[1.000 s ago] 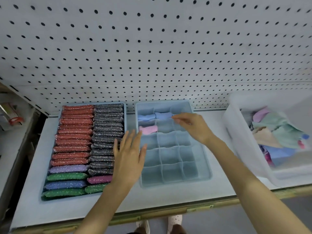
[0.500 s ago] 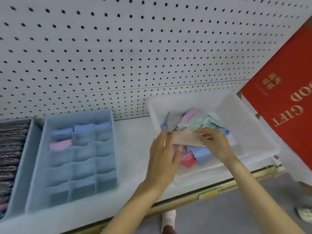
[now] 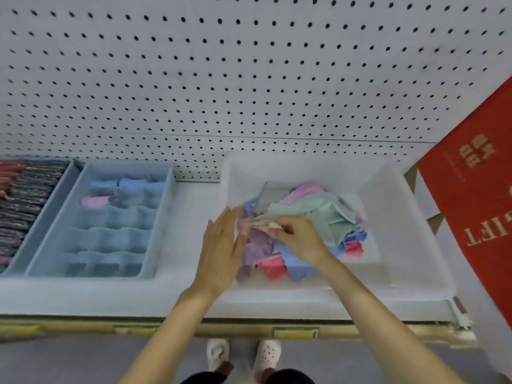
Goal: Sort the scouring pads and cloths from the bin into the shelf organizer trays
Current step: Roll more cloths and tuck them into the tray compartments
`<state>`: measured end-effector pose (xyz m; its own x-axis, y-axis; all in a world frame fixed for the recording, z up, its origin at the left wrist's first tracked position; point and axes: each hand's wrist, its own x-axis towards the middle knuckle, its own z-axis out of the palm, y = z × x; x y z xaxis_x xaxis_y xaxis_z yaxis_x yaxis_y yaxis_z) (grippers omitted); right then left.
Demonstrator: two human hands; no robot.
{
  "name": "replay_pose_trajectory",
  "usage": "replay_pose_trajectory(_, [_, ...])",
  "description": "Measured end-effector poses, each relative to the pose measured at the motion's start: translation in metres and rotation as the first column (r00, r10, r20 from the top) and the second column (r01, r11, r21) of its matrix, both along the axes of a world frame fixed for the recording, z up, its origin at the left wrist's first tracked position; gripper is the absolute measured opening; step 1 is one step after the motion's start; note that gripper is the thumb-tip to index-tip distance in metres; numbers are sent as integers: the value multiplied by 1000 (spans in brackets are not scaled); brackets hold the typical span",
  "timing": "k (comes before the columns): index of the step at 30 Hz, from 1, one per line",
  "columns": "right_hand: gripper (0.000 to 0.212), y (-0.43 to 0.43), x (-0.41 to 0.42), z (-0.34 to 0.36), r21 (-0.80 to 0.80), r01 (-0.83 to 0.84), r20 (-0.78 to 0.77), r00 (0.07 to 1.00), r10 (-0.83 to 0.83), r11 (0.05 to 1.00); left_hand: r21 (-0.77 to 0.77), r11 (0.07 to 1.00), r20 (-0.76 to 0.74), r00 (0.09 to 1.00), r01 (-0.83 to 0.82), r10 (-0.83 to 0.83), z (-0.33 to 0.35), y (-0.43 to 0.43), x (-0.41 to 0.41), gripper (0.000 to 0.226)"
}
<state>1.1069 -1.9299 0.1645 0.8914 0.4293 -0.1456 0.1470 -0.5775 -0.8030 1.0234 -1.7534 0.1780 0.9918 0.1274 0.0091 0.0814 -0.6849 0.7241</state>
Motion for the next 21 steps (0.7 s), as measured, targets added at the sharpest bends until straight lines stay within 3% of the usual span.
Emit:
replay_pose_trajectory(2, [45,-8,0,19,192,105,-96,992,-88,976,-141,989,-6,999,-46,45,13,-5,0,47])
replay_pose_trajectory(5, [26,-26,1,53,361,265,-266,948,-174,894,-287,958,1,1000,15,-16,39,-13,7,50])
replay_pose_trajectory(9, [25,-44,3,110,530,282,-356,930,-92,800,-425,896,-22,989,126,-149,77,-22,36,66])
replay_pose_trajectory(11, [26,-51,3,139,607,278,-358,932,-57,745,-513,839,-9,976,183,-219,97,-23,49,66])
replay_pose_trajectory(13, [25,-56,4,163,650,272,-320,945,-69,709,-542,814,-12,967,207,-254,113,-25,59,46])
replay_pose_trajectory(15, [24,-61,8,177,662,294,-278,951,-139,689,-547,814,-17,969,196,-245,125,-29,62,19])
replay_pose_trajectory(17, [11,-67,11,182,658,338,-236,941,-241,673,-538,828,8,983,159,-184,130,-33,64,14])
replay_pose_trajectory(19, [7,-74,12,182,638,359,-165,928,-334,682,-589,800,35,993,114,-116,133,-35,64,11])
replay_pose_trajectory(21, [20,-81,11,180,587,329,-77,933,-353,740,-679,730,50,996,83,-67,136,-35,61,4])
